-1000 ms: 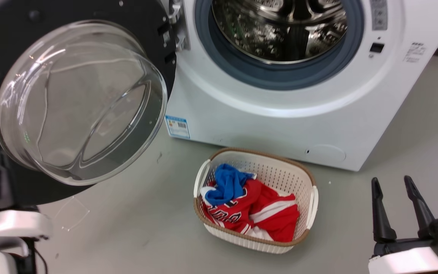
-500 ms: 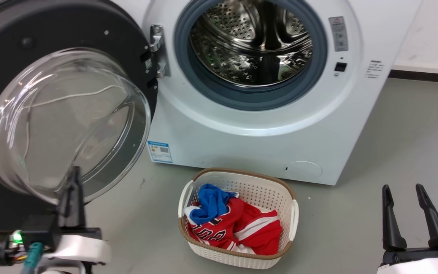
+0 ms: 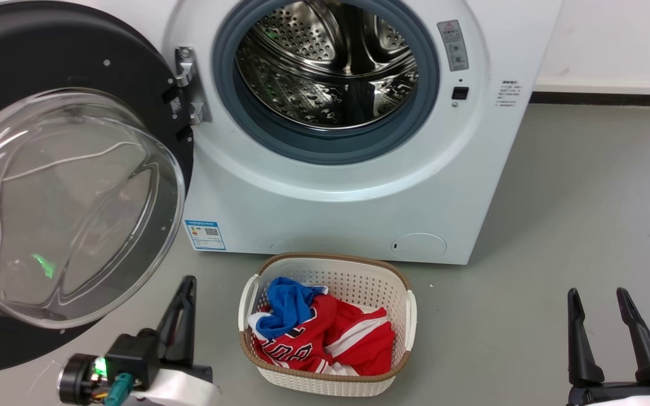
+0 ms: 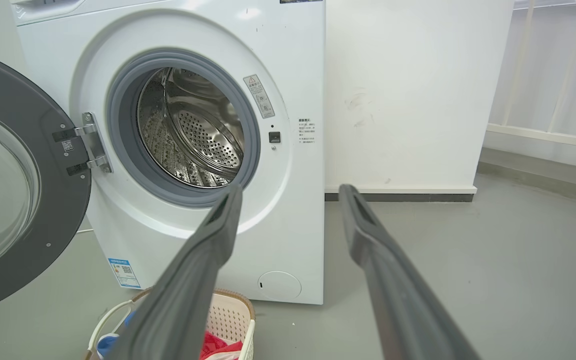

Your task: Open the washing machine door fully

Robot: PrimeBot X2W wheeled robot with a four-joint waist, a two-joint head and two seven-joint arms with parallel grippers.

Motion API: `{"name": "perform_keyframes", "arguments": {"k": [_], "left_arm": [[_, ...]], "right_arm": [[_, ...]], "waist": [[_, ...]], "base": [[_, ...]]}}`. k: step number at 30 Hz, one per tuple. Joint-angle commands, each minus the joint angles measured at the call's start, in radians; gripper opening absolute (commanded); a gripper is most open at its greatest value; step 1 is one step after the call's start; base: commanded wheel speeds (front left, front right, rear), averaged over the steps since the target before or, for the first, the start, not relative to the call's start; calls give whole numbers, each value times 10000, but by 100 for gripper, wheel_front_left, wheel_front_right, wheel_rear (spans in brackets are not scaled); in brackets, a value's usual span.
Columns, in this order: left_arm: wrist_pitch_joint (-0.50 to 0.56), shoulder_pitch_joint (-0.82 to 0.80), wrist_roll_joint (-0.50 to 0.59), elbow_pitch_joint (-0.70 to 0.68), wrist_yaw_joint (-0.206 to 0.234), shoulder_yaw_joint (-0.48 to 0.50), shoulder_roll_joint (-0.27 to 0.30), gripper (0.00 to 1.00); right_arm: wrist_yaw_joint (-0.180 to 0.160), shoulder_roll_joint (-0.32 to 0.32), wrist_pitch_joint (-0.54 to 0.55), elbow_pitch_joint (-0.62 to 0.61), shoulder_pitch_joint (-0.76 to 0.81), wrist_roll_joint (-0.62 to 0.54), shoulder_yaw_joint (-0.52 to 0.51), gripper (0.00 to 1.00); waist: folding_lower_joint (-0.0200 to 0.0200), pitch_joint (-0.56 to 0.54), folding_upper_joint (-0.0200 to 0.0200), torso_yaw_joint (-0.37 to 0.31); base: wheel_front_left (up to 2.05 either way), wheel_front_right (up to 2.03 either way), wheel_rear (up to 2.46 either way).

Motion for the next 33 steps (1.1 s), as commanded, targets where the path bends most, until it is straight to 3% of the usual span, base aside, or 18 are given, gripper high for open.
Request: {"name": "perform_keyframes", "arguments": {"k": [1, 3, 4, 5, 6, 7, 8, 30, 31, 33], "left_arm": [[23, 136, 28, 81, 38, -75, -39, 0], [23, 134, 62, 169, 59, -200, -42, 4], [23, 157, 105, 202, 82, -258, -50, 12], [23, 186, 118, 237, 116, -296, -66, 27], [23, 213, 114, 252, 154, -322, -78, 49], [23, 235, 104, 256, 202, -346, -82, 92], [23, 274, 104, 249, 242, -369, -93, 100], [23, 494, 24, 46, 698, -658, -174, 100], [0, 390, 18, 62, 668, -675, -159, 0], [5, 422, 1, 255, 662, -690, -163, 0]], "right_arm": [[-2, 16, -17, -14, 114, 77, 0, 100], [-2, 16, -17, -12, 188, 93, 6, 100], [-2, 16, -17, -10, 225, 108, 3, 100], [-2, 16, -17, -11, 250, 121, 5, 100], [-2, 16, -17, -8, 251, 141, 3, 100], [-2, 16, -17, 1, 241, 165, -4, 100], [-2, 16, -17, 3, 232, 176, -9, 100], [-2, 16, -17, 117, 144, 317, -50, 100], [0, 0, 0, 108, 162, 285, -57, 0], [0, 4, 10, 272, 211, 298, -39, 0]], "waist": [[1, 37, -1, -83], [1, 59, -1, -146], [1, 68, -1, -172], [1, 76, -1, -198], [1, 84, -1, -222], [1, 93, -1, -246], [1, 99, -1, -269], [1, 115, -1, -359], [1, 115, -1, -360], [2, 114, -1, -362]], "base": [[0, 0, 0], [0, 0, 0], [0, 0, 0], [0, 0, 0], [0, 0, 0], [0, 0, 0], [0, 0, 0], [0, 0, 0], [0, 0, 0], [0, 0, 0]]}}
